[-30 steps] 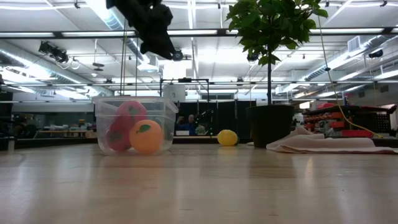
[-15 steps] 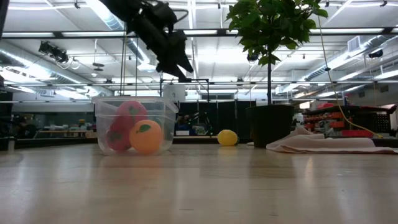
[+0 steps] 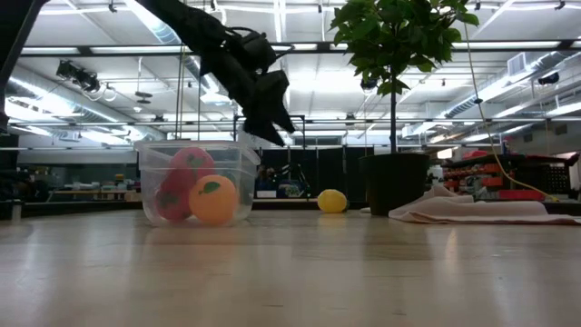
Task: Pick and placing Produce into tupperware
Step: Put the yellow pineapple into the transparent bin
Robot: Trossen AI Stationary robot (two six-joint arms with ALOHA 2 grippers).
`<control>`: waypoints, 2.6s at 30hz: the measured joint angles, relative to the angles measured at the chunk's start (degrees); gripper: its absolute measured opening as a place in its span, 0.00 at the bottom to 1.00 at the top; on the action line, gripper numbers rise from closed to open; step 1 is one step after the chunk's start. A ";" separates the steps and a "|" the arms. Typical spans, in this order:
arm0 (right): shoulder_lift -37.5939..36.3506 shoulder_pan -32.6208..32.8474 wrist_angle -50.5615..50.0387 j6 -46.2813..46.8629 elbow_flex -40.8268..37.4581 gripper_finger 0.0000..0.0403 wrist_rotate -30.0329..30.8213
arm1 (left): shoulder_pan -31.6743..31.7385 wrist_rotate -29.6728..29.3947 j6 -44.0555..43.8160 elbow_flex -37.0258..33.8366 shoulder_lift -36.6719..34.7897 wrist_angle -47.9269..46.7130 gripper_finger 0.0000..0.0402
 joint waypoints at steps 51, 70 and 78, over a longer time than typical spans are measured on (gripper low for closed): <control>0.00 -2.67 3.24 -0.39 0.00 0.12 -0.63 | 0.60 -2.63 -7.18 -27.72 11.13 62.22 0.87; 0.00 -2.67 3.24 -0.41 0.00 0.12 0.30 | -3.97 -12.84 -7.01 -26.62 11.76 62.03 0.87; 0.00 -2.67 3.23 -0.42 0.00 0.12 0.46 | -4.61 -13.77 -6.72 -21.92 11.76 60.77 0.87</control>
